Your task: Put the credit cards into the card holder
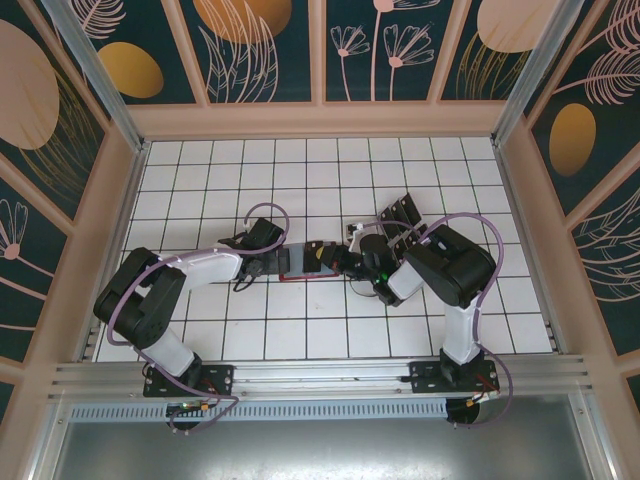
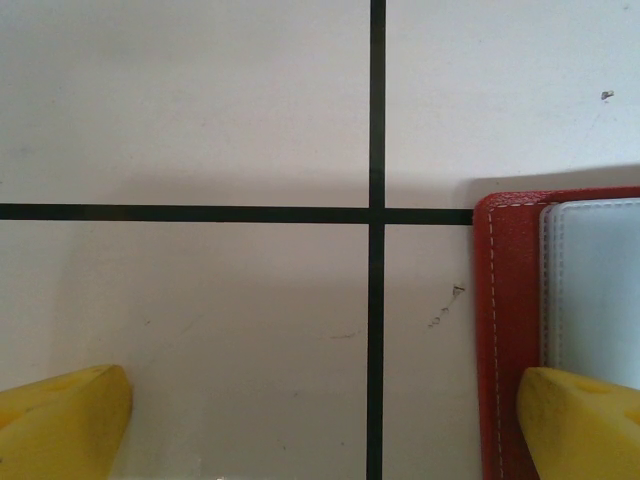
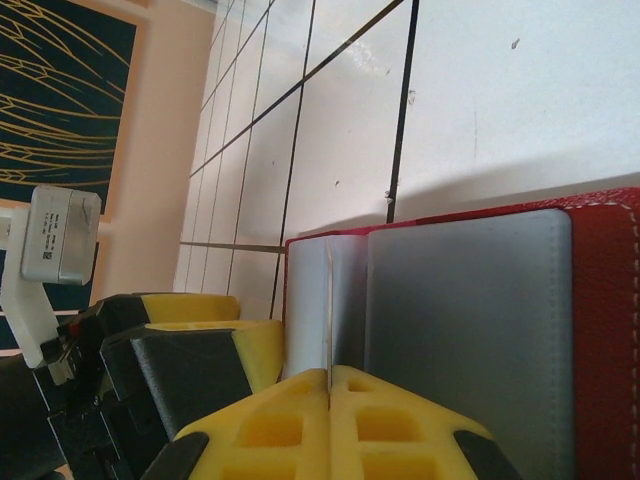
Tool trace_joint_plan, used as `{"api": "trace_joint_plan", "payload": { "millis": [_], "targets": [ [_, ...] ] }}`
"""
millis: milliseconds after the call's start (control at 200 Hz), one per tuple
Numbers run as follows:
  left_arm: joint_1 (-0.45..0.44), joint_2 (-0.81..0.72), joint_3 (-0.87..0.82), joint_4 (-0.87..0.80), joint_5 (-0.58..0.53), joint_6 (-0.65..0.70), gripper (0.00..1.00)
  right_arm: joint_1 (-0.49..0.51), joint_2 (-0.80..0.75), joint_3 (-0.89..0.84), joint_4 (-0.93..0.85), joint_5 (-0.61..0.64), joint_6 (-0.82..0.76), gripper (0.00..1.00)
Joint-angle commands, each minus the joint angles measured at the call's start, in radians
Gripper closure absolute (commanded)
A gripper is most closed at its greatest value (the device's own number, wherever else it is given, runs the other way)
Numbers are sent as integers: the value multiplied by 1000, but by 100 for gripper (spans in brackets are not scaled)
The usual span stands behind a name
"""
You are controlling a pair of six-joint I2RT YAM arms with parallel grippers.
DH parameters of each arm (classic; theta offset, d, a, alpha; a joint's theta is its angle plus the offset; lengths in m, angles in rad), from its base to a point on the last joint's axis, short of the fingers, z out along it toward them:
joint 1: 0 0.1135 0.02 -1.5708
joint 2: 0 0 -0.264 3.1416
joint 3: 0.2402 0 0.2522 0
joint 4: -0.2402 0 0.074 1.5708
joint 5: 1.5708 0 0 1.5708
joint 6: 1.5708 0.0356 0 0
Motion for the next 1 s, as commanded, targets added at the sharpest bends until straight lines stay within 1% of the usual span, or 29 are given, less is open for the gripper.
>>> {"api": "trace_joint_plan", "payload": {
  "millis": [0, 996],
  "targets": [
    [-3, 30, 0, -28, -12, 0, 2, 8, 11, -1, -25, -12, 7, 100],
    [-3, 28, 3, -24, -9, 5, 2, 9, 65, 81, -152, -81, 8, 100]
  ]
}}
